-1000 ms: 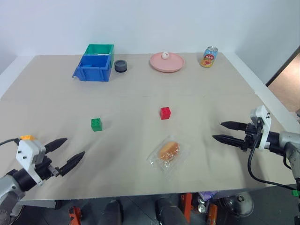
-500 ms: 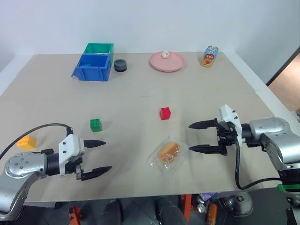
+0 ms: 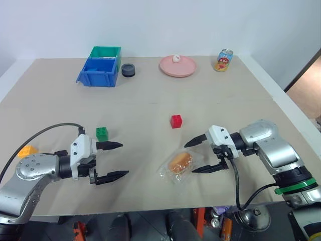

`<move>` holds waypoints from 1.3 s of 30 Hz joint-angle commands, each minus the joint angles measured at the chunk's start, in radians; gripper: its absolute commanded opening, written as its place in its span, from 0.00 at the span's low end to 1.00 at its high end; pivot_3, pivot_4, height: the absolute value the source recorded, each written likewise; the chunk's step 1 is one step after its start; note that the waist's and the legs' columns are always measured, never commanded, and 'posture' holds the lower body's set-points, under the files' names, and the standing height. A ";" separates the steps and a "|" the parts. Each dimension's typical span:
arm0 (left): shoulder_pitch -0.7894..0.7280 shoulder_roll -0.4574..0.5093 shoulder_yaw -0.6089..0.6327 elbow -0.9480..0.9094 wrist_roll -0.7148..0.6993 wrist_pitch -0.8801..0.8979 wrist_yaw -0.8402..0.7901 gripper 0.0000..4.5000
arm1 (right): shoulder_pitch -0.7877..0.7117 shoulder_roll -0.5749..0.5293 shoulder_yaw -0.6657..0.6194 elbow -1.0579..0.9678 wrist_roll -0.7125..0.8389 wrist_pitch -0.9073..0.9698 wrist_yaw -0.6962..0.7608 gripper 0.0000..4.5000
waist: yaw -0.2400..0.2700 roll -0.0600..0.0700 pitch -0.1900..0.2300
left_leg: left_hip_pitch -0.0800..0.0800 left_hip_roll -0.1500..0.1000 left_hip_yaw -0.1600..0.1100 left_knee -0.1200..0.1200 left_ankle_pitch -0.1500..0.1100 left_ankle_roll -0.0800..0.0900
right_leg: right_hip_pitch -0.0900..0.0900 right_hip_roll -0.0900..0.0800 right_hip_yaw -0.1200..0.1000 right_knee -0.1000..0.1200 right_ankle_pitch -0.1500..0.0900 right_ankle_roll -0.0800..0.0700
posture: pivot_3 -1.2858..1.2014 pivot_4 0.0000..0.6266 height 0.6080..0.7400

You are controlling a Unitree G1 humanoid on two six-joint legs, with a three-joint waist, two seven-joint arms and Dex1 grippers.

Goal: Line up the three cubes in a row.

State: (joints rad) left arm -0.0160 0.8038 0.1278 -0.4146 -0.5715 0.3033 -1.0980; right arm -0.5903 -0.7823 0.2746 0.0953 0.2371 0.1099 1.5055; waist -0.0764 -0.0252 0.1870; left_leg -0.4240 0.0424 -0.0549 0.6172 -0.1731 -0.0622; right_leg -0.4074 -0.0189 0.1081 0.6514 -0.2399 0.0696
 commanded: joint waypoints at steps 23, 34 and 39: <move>-0.233 -0.075 -0.099 0.081 0.026 0.033 0.023 1.00 | 0.042 -0.031 -0.159 0.028 0.072 0.133 -0.063 0.11 | 0.008 0.000 0.000 | 0.000 0.002 -0.001 0.002 0.000 0.000 | 0.001 0.004 0.000 0.001 0.002 -0.001 | 0.52 0.24 1.00; -0.375 -0.202 -0.201 0.186 0.069 0.024 0.029 1.00 | -0.094 -0.197 -0.373 0.558 -0.054 -0.028 -0.338 0.11 | 0.003 0.000 0.000 | 0.001 0.002 -0.001 0.001 0.000 0.000 | 0.001 0.005 0.002 0.001 0.002 0.001 | 0.52 0.24 1.00; -0.392 -0.257 -0.229 0.210 0.098 0.018 0.054 1.00 | -0.159 -0.171 -0.325 0.796 -0.242 -0.197 -0.677 0.11 | -0.003 0.002 0.000 | 0.001 0.002 0.000 0.001 0.000 0.000 | 0.000 0.005 0.004 0.001 0.005 0.004 | 0.52 0.24 1.00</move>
State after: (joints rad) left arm -0.3923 0.5547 -0.0963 -0.2013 -0.4855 0.3433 -1.0498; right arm -0.7162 -0.9546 -0.0510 0.8558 0.0479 -0.0204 0.9373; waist -0.0793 -0.0235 0.1874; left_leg -0.4233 0.0442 -0.0545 0.6181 -0.1728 -0.0617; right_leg -0.4072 -0.0133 0.1129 0.6528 -0.2350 0.0741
